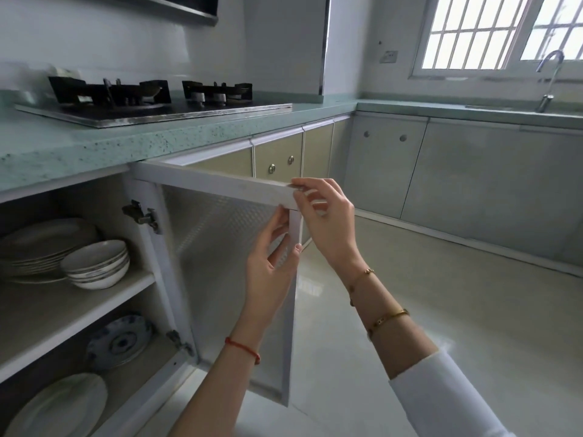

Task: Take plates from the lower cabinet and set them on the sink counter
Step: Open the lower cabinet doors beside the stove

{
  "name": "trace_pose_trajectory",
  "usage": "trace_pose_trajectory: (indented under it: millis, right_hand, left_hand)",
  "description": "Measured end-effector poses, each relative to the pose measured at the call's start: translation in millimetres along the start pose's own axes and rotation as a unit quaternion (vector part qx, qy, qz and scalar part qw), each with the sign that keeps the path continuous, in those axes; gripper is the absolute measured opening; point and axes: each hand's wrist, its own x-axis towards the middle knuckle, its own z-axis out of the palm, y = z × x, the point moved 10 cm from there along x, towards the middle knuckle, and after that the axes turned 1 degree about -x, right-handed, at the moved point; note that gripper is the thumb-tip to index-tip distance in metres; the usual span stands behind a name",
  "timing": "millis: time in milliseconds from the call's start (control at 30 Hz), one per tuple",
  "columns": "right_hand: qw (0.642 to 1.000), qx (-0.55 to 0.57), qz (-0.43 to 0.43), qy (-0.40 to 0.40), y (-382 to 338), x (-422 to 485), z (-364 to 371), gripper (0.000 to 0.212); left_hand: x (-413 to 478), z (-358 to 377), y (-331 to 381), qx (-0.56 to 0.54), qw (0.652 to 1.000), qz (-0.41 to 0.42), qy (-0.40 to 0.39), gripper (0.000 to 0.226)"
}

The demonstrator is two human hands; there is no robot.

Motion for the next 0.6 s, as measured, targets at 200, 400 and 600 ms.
trace_pose_trajectory:
  millis: [200, 400, 600]
  right_hand:
    - [1.0, 0.0, 0.003, 0.016, -8.0, -1.4, -4.2, 0.024]
    - [0.998, 0.016, -0.03, 0.05, -45.7, -18.3, -3.7, 0.021]
    - [0.996, 0.083, -0.024, 0.004, -69.3, -52.6, 54.6, 0.02]
  left_hand:
    - [-6.7, -12.1, 9.5, -0.003, 1.0, 0.008, -0.002, 0.057]
    - [-26.8, -59.5, 19.0, -0.022, 0.999, -0.014, 0.026, 0.055]
    - [-58.4, -137.3, 20.1, -0.009, 0.998, -0.025, 0.064, 0.051]
